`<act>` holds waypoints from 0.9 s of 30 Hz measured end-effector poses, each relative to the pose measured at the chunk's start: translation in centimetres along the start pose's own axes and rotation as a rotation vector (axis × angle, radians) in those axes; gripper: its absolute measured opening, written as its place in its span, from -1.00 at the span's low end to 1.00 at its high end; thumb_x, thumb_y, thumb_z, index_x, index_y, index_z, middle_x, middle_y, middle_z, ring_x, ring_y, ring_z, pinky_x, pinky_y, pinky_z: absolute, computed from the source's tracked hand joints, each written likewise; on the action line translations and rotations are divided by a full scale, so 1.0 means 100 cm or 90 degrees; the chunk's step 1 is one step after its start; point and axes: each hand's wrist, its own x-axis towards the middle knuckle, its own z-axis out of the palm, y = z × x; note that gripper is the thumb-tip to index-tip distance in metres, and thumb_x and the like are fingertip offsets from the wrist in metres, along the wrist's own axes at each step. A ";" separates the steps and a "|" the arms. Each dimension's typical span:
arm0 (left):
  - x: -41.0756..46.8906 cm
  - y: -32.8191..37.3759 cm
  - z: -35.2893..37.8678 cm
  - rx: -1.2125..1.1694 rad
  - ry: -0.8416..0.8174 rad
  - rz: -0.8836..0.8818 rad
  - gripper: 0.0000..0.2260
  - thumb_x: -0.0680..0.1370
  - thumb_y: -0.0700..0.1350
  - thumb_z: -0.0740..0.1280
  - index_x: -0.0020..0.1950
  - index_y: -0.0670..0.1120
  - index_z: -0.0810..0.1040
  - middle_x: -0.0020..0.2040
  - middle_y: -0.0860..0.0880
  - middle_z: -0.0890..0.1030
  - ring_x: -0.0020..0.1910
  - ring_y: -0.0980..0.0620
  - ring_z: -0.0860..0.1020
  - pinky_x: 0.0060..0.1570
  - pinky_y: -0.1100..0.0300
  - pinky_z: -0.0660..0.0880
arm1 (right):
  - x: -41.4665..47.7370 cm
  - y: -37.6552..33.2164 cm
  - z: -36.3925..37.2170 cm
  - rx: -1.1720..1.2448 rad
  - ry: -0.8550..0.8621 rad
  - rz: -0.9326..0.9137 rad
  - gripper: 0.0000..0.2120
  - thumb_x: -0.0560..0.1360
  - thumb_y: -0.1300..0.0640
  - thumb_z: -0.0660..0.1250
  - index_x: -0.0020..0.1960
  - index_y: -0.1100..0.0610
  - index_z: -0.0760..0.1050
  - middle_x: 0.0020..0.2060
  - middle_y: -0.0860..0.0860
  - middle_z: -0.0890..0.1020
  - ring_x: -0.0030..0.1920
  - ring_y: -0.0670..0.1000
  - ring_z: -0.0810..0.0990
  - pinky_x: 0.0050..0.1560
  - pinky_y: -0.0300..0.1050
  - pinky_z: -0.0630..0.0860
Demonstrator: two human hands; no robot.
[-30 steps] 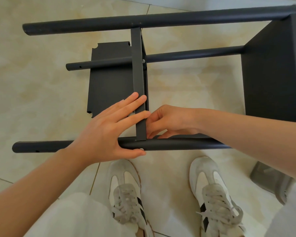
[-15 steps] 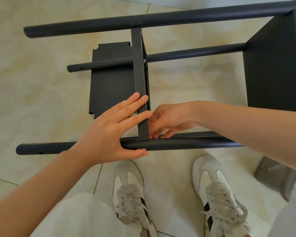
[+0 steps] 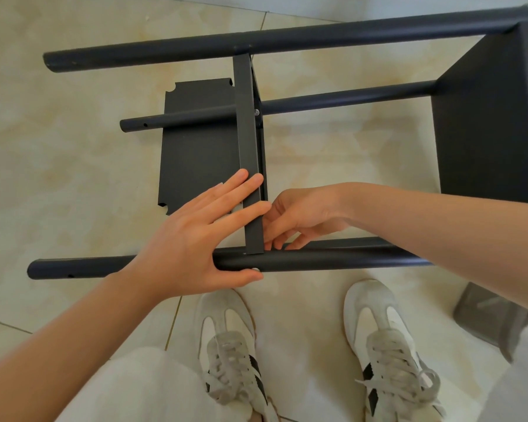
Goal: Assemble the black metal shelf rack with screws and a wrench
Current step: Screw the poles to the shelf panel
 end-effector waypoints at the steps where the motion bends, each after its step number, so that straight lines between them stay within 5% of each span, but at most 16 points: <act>1: 0.000 0.000 0.000 0.000 0.002 0.000 -0.28 0.49 0.34 0.31 0.54 -0.02 0.33 0.61 -0.04 0.21 0.62 0.00 0.08 0.54 0.10 0.13 | 0.001 -0.001 0.000 -0.012 0.005 0.004 -0.92 0.54 0.17 0.39 -0.08 0.14 0.66 -0.19 0.01 0.67 -0.15 -0.03 0.58 0.04 -0.09 0.55; 6: 0.000 0.000 0.001 -0.005 0.006 0.004 -0.28 0.48 0.32 0.32 0.54 -0.03 0.34 0.61 -0.04 0.22 0.61 -0.01 0.10 0.52 0.01 0.21 | 0.005 -0.002 -0.001 -0.032 0.002 0.025 -0.87 0.51 0.14 0.42 -0.21 0.10 0.64 -0.26 0.01 0.65 -0.25 -0.06 0.51 -0.11 -0.15 0.41; 22: 0.000 0.000 0.000 -0.003 0.001 0.001 -0.28 0.48 0.31 0.33 0.54 -0.03 0.34 0.61 -0.05 0.21 0.61 -0.02 0.09 0.51 0.02 0.21 | 0.009 -0.005 -0.008 -0.059 -0.034 0.043 -0.88 0.52 0.13 0.41 0.00 0.17 0.65 -0.21 0.01 0.65 -0.17 -0.03 0.53 -0.02 -0.09 0.42; 27: 0.000 -0.001 0.000 0.003 -0.005 0.002 -0.28 0.49 0.32 0.32 0.55 -0.03 0.33 0.61 -0.05 0.20 0.62 -0.01 0.08 0.51 0.01 0.20 | 0.007 -0.008 -0.011 -0.067 -0.057 0.022 -0.83 0.53 0.20 0.40 -0.18 0.03 0.70 -0.16 -0.02 0.69 -0.14 -0.05 0.54 -0.08 -0.15 0.46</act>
